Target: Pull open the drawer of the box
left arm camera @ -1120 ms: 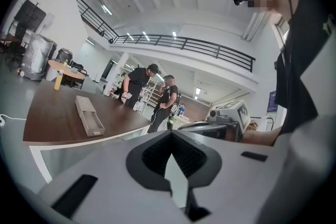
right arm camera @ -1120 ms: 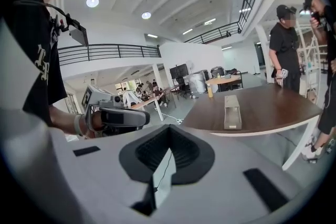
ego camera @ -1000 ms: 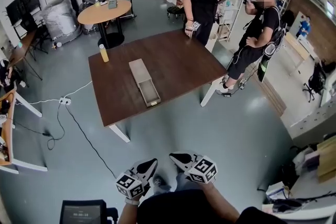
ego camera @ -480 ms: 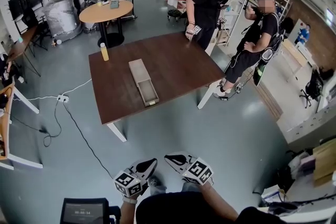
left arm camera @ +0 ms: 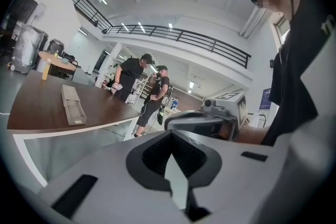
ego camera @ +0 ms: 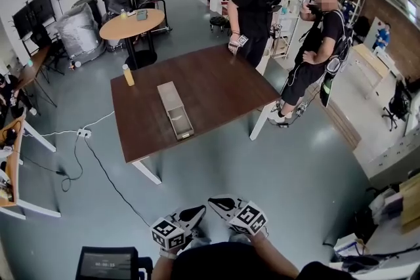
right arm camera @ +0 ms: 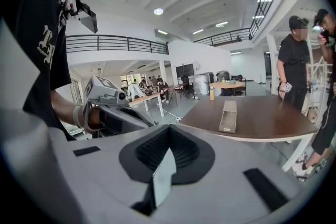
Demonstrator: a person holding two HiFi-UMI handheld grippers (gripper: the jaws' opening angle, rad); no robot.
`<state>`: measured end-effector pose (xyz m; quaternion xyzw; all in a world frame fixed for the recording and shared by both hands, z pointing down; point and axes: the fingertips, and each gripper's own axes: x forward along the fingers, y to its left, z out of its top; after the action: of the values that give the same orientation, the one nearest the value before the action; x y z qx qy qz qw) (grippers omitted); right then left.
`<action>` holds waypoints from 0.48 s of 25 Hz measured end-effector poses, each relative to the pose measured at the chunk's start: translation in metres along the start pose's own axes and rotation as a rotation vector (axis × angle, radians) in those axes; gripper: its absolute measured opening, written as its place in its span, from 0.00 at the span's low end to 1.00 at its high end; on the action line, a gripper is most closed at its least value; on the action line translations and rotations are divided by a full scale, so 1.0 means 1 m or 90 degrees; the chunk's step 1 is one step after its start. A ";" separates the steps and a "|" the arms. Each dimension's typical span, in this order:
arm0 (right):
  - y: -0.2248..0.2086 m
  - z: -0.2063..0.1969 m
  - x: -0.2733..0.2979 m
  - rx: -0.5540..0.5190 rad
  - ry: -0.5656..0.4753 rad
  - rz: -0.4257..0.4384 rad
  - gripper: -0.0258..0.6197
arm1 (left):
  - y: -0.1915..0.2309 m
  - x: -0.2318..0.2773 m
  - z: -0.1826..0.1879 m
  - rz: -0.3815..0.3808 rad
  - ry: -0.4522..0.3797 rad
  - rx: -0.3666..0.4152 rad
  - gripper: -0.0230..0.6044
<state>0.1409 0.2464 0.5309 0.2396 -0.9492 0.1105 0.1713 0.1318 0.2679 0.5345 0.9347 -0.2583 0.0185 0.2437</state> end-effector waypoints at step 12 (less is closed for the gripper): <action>-0.071 -0.040 -0.107 0.022 -0.026 -0.010 0.02 | -0.034 0.090 -0.003 0.047 0.019 0.014 0.05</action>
<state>0.2748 0.2419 0.5367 0.2519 -0.9486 0.1205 0.1487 0.2266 0.2519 0.5364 0.9267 -0.2886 0.0443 0.2366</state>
